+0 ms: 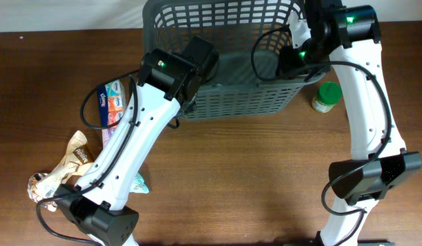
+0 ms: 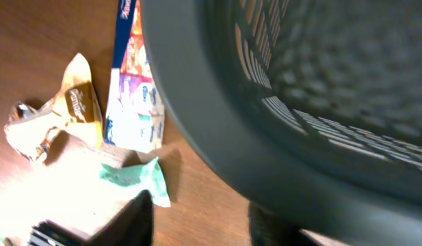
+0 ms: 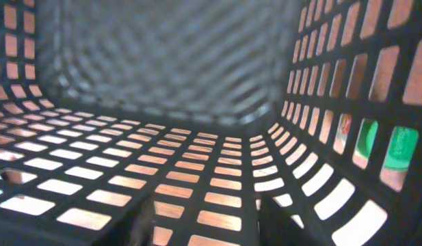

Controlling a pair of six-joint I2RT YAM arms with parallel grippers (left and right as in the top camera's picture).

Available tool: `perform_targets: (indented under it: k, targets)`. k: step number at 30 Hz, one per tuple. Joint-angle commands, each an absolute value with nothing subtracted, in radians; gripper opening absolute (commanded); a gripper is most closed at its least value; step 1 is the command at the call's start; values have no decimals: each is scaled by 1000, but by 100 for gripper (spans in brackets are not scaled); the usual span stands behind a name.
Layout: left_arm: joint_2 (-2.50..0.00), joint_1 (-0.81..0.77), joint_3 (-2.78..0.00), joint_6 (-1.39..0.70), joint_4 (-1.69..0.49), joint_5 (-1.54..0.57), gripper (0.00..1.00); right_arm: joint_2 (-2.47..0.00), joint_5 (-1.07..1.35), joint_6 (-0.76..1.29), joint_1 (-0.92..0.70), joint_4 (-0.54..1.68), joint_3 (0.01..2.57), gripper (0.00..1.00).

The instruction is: Pack container

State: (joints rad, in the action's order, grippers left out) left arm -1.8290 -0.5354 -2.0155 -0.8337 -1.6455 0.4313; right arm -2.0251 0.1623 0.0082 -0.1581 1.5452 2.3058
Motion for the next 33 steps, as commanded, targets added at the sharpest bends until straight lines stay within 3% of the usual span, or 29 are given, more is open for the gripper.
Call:
perform_targets:
  k: [1,5,10,25,30,31,32,33]
  targets:
    - [-1835,-527,-2009,-833,-1643,452,49,-2036,202,5,-166,1541,2314,53]
    - [-1835,-527,-2009,-833,-1644,452,60,-2035,255,5,-166,1533,2324,66]
    - [-1835,-527,-2009,-833,-1644,452,69,-2035,351,5,-170,1530,2378,99]
    - [-1756,-528,-2009,-792,-1688,385,73,-1964,456,81,-212,1699,2903,99]
    - [-1578,-528,-2009,-791,-1688,402,77,-1808,237,158,-183,1699,2954,99]
    - [-1540,-528,-2009,-788,-1688,411,79,-1779,199,169,-177,1699,2947,99]
    - [-1501,-528,-2009,-771,-1687,424,96,-1744,149,187,-169,1699,2935,99]
    - [-1469,-528,-2009,-758,-1687,446,100,-1712,103,205,-161,1699,2922,99]
